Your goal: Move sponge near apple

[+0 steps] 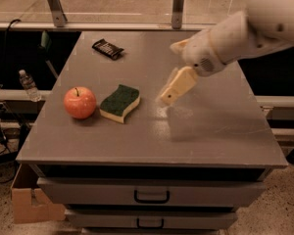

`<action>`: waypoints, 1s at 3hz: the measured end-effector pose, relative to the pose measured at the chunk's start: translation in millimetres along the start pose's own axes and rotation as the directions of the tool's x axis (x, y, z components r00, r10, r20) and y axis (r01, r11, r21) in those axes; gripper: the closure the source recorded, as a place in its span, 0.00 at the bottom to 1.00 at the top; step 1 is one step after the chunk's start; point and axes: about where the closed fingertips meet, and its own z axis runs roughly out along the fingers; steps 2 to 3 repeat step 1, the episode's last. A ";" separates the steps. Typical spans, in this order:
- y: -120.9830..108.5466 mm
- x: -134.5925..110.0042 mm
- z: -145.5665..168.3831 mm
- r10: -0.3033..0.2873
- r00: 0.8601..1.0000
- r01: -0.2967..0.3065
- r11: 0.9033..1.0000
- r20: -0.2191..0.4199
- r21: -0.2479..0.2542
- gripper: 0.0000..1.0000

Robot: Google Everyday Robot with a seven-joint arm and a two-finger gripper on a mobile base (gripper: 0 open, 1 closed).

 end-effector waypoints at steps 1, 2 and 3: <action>-8.0 8.4 -67.1 0.033 0.995 -0.051 0.980 0.094 0.193 0.00; -8.0 8.4 -67.1 0.033 0.995 -0.051 0.980 0.094 0.193 0.00; -8.0 8.4 -67.1 0.033 0.995 -0.051 0.980 0.094 0.193 0.00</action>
Offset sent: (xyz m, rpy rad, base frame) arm 0.0000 0.0000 0.0000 0.0000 0.0000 0.0000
